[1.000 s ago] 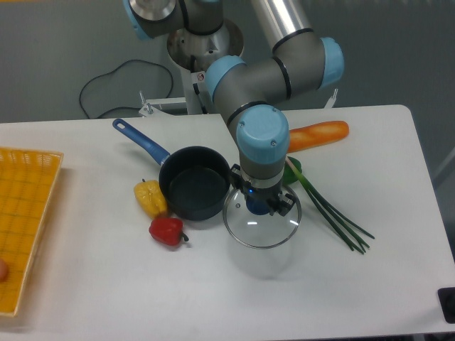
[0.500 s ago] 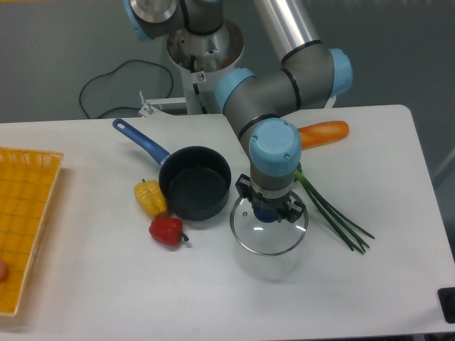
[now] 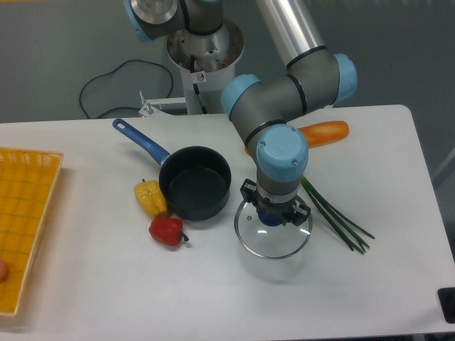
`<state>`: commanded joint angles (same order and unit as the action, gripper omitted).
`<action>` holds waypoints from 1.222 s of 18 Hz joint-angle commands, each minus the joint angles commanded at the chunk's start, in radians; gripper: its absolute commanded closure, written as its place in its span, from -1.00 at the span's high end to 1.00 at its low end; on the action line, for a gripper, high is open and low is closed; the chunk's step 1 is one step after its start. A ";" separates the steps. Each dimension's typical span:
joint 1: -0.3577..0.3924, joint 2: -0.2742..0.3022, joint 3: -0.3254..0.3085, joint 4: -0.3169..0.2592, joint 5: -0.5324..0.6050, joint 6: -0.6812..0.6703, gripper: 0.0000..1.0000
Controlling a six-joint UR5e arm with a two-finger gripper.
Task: Place the lid on the table
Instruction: 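Carry the glass lid away from the black saucepan, lowering it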
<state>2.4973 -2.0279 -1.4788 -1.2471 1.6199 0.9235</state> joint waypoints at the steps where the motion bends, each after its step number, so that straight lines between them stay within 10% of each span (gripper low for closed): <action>1: 0.000 -0.002 0.000 0.002 0.000 -0.002 0.04; 22: 0.021 -0.057 0.002 0.009 -0.002 -0.020 0.04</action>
<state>2.5188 -2.0846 -1.4772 -1.2380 1.6183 0.9035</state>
